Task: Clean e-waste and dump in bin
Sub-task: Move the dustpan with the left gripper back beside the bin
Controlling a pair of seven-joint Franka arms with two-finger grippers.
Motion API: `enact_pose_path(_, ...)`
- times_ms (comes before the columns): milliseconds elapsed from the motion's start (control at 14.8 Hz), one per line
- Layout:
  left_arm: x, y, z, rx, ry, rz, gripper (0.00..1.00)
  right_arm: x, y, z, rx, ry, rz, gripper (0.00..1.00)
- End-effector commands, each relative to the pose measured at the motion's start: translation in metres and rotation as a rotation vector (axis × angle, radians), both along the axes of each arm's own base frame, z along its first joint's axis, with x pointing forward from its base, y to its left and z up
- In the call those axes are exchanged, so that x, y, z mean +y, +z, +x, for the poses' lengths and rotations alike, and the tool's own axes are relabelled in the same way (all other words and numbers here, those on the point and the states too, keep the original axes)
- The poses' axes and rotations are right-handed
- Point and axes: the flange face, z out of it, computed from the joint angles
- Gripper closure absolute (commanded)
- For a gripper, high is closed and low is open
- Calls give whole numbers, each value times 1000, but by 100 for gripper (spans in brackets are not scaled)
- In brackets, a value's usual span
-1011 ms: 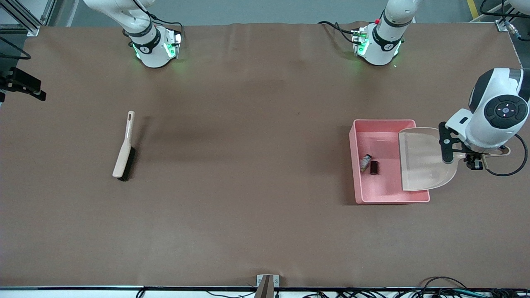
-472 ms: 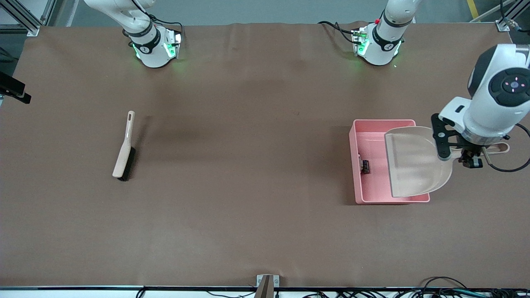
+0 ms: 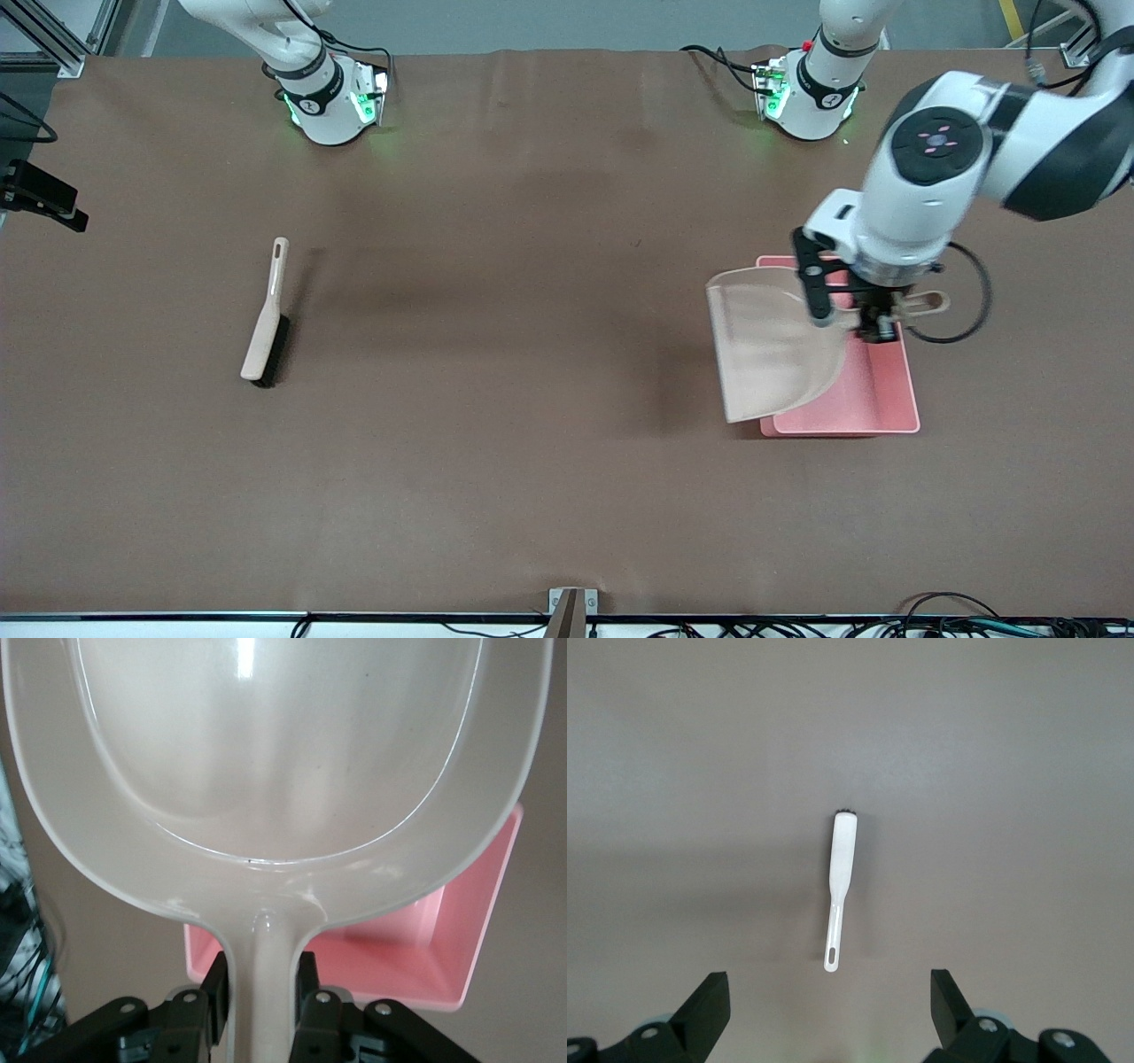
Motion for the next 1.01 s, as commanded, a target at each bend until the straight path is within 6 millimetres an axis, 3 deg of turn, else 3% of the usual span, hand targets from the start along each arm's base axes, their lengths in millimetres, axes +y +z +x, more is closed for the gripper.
enact_pose_path(0,-37,-37,12,25,-5,-96,85,-1,-1,-2,-2,-19,2,0)
enact_pose_path(202,-92,-86,7,68,-47,-113,87,-4,-2,-5,15,-24,3,0)
enact_pose_path(337,-115,-113,5,63,-81,-138,86,-4,-2,-5,16,-24,3,0)
enact_pose_path(606,-127,-160,1,89,-105,-144,86,0,-2,-4,9,-16,3,0)
enact_pose_path(943,-130,-193,6,74,-117,-188,86,0,-2,-5,13,-16,3,0)
